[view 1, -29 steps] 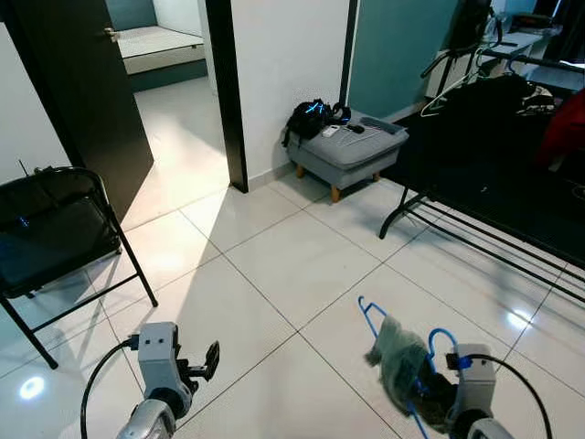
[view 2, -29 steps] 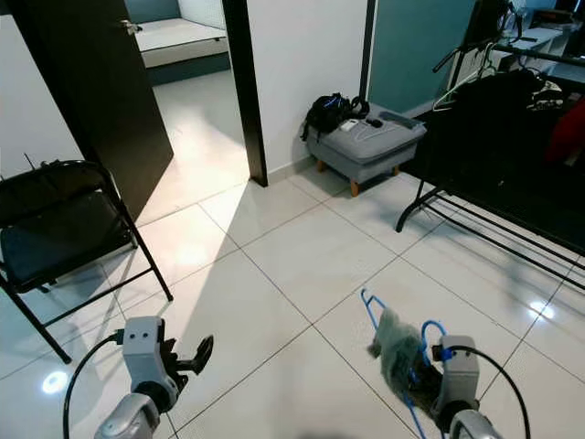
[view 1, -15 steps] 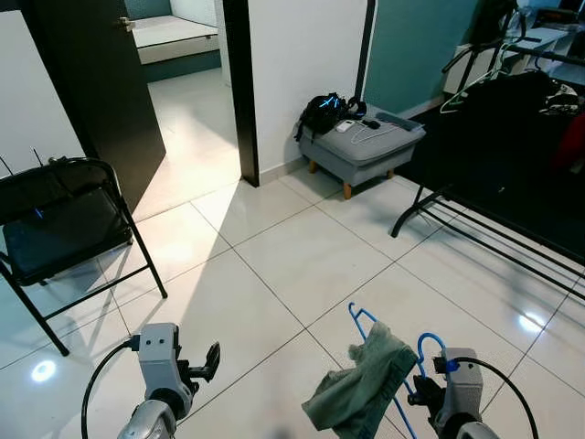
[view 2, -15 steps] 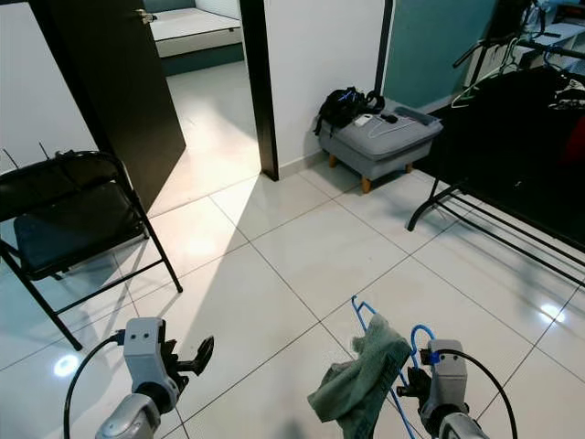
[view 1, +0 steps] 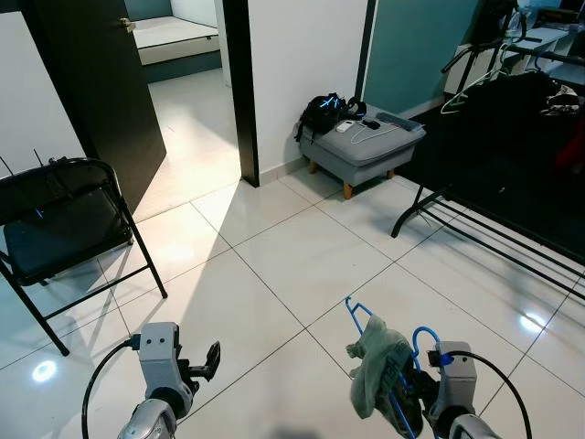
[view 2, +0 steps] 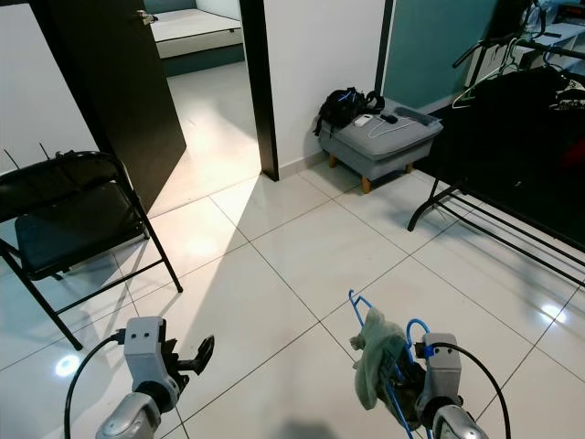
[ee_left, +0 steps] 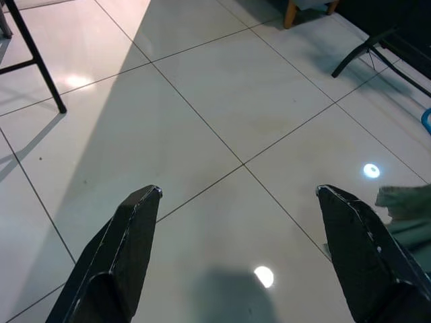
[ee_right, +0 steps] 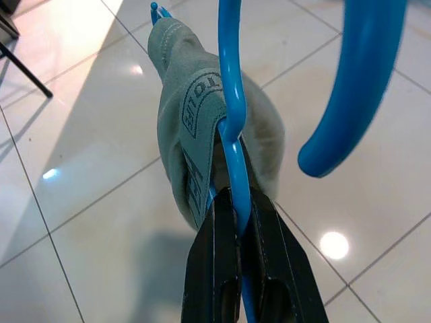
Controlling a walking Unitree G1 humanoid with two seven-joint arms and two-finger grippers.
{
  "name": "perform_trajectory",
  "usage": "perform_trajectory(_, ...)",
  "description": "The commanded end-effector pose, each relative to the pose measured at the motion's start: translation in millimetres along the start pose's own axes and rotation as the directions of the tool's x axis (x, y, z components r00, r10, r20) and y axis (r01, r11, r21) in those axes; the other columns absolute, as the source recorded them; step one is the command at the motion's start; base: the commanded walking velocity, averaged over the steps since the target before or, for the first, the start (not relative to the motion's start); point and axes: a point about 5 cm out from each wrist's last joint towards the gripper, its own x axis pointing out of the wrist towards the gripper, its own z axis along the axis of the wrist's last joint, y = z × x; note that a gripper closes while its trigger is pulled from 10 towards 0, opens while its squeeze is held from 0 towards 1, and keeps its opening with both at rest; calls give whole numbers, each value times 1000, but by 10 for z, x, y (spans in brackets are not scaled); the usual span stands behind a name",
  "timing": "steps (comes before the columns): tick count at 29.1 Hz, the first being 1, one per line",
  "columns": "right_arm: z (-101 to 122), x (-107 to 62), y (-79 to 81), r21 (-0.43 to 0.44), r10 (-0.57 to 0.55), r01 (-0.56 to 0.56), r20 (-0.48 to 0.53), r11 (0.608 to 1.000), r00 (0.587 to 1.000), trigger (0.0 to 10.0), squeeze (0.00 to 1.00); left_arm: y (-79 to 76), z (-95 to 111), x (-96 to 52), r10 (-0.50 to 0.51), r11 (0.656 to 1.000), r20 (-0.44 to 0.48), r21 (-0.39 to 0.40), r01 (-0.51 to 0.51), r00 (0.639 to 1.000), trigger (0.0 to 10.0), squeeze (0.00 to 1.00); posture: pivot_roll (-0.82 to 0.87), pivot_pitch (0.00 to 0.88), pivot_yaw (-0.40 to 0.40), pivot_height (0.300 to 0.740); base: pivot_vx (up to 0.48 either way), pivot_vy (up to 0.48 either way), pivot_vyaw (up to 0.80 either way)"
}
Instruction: Hang hanger
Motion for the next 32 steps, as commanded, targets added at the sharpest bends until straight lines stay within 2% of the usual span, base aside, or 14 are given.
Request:
perform_trajectory(1, 54, 28, 10, -4, 13, -13, 12, 1000, 1000, 10000, 0, 13, -26, 0, -1, 1000, -19, 1, 1, 1000, 10000, 0, 27, 45, 24, 735, 0, 0, 0)
perform_trajectory(10, 118, 27, -34, -9, 20, -20, 40, 1000, 999, 10000, 0, 21, -23, -2, -2, 1000, -19, 2, 2, 1000, 10000, 0, 29, 45, 23, 735, 0, 0, 0)
perform_trajectory(19, 96, -49, -170, -7, 9, -9, 37, 1000, 999, 10000, 0, 17, -23, -3, -4, 1000, -18, 4, 4, 1000, 10000, 0, 30, 46, 23, 735, 0, 0, 0)
perform_trajectory(26, 111, -43, -176, -13, 23, -22, 31, 1000, 999, 10000, 0, 19, -16, -3, -3, 1000, -10, 10, 4, 1000, 10000, 0, 30, 46, 23, 735, 0, 0, 0)
perform_trajectory(31, 190, 28, -27, -27, 178, -177, 34, 984, 983, 10000, 0, -5, 23, 3, -49, 998, 24, 39, 48, 999, 10000, 0, 25, 41, 17, 735, 0, 0, 0)
perform_trajectory(32, 190, 28, -27, -27, 178, -177, 34, 984, 983, 10000, 0, -5, 23, 3, -49, 998, 24, 39, 48, 999, 10000, 0, 25, 41, 17, 735, 0, 0, 0)
